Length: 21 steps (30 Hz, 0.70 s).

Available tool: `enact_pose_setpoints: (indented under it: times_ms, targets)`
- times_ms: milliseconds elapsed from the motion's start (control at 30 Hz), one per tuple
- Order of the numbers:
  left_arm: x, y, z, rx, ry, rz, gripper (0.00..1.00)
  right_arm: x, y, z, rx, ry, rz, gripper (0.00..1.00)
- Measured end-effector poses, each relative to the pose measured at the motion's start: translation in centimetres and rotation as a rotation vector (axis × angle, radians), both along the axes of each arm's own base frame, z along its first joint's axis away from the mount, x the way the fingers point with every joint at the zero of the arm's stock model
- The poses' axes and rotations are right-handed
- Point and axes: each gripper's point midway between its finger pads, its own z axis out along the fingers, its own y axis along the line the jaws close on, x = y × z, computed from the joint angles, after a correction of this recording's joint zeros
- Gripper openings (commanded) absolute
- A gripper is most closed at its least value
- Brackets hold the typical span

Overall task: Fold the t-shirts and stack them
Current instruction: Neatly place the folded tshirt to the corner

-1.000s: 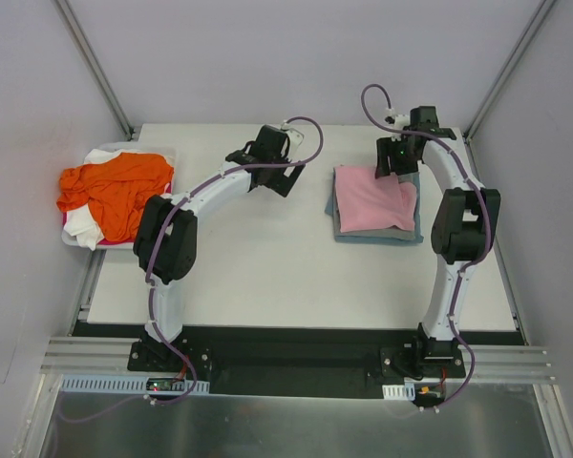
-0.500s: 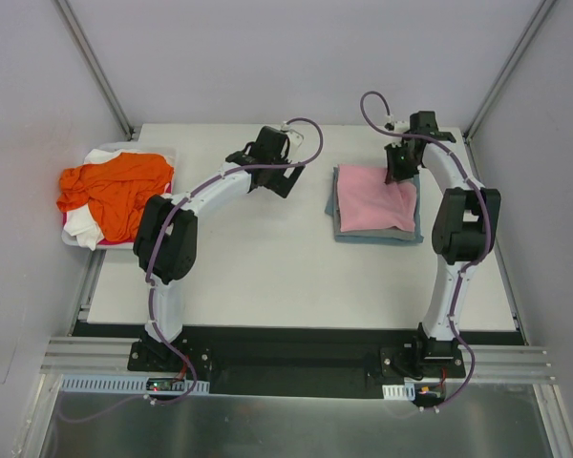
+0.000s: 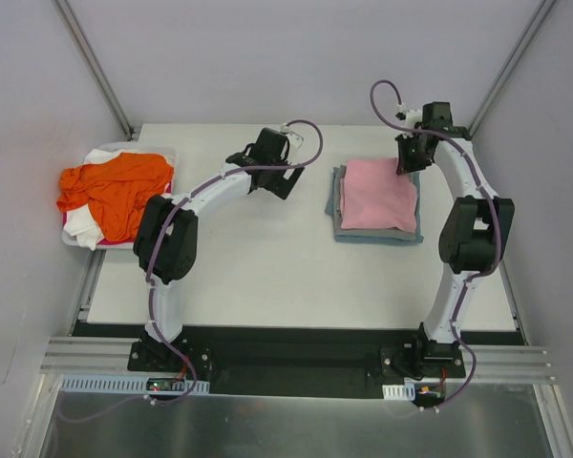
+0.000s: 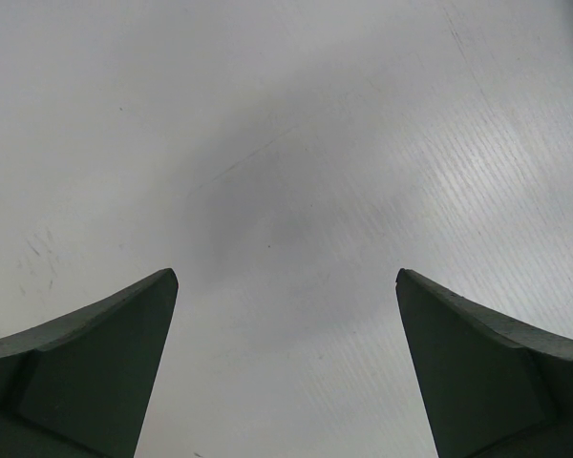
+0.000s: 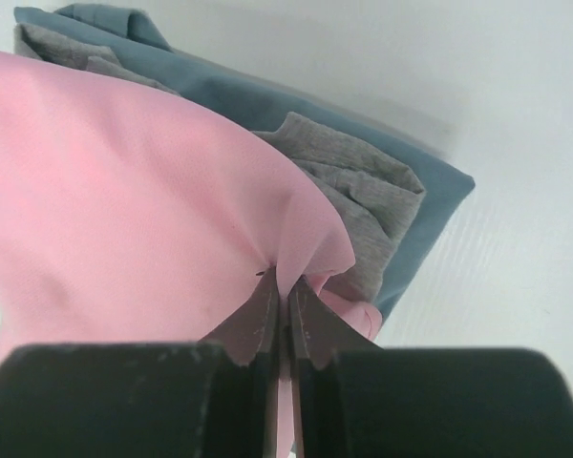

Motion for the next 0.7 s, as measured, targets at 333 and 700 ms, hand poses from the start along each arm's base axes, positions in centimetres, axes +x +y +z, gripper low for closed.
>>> enact_pose_setpoints:
  times_ms: [333, 700]
  targets:
    - [-0.2, 0.1, -0.4, 0.003, 0.006, 0.000, 0.99, -1.6, -0.5, 0.7, -0.029, -0.002, 0.009, 0.02]
    - [-0.2, 0.1, 0.1, -0.002, -0.003, 0.000, 0.99, -1.9, -2.4, -0.4, -0.048, 0.027, -0.013, 0.49]
